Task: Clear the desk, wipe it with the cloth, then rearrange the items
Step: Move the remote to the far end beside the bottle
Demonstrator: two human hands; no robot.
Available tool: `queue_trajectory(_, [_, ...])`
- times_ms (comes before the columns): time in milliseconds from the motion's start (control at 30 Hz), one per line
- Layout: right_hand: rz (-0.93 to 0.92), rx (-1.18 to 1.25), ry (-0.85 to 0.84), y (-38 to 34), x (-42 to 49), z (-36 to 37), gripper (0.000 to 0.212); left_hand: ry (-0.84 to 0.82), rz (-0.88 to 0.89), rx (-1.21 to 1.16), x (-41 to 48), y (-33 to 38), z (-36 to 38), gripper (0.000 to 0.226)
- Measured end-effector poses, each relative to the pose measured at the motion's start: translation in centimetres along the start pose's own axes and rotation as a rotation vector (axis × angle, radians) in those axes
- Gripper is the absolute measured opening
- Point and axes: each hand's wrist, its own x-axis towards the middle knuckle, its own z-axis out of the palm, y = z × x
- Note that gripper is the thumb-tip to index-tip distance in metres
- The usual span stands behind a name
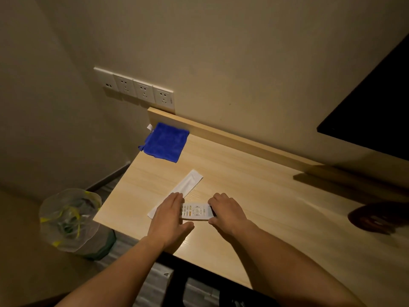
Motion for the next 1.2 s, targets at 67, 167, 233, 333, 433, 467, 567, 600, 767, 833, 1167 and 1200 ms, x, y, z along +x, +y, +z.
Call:
queue_trajectory(67, [0.075, 0.025, 0.022, 1.6, -1.6, 0.0, 0.052, 0.014, -0.006, 0.003, -0.4, 1.2, 0.6, 0.090])
queue_trajectory(167, [0.199, 0.074, 0.049, 4.6, -4.4, -0.5, 0.054, -0.046, -0.027, -0.005, -0.6, 3.1, 2.1, 0.109])
queue_trajectory(233, [0.281, 0.105, 0.074, 6.9, -6.6, -0.9, 0.055, -0.081, 0.014, 0.028, -0.5, 4.8, 3.6, 0.111])
queue_trajectory(333, [0.428, 0.169, 0.127, 10.3, -10.3, -1.1, 0.057, -0.109, 0.114, 0.091, -0.4, 8.1, 6.0, 0.106])
queue_trajectory(433, [0.599, 0.269, 0.197, 14.2, -14.5, -0.9, 0.056, -0.133, 0.214, 0.138, 0.2, 11.6, 9.0, 0.099])
queue_trajectory(467, [0.663, 0.301, 0.221, 15.5, -16.0, -0.7, 0.056, -0.133, 0.243, 0.144, 0.5, 12.7, 10.2, 0.098])
queue_trajectory(567, [0.846, 0.371, 0.293, 19.1, -20.3, 0.0, 0.055, -0.142, 0.331, 0.179, 1.2, 16.2, 13.3, 0.094])
queue_trajectory(600, [0.897, 0.383, 0.314, 20.2, -21.7, 0.3, 0.054, -0.144, 0.358, 0.188, 1.5, 17.3, 14.3, 0.093])
queue_trajectory(767, [1.133, 0.435, 0.389, 24.9, -26.9, 2.3, 0.052, -0.184, 0.388, 0.257, 2.4, 20.8, 18.4, 0.090])
queue_trajectory(833, [1.203, 0.480, 0.433, 26.3, -28.1, 3.2, 0.048, -0.170, 0.379, 0.307, 2.4, 20.8, 19.4, 0.091])
queue_trajectory(1167, [1.318, 0.514, 0.502, 30.7, -29.5, 5.9, 0.046, -0.104, 0.391, 0.304, 2.3, 20.6, 21.0, 0.091])
queue_trajectory(1200, [1.317, 0.504, 0.500, 30.7, -29.6, 6.0, 0.047, -0.105, 0.391, 0.303, 2.3, 20.7, 21.1, 0.092])
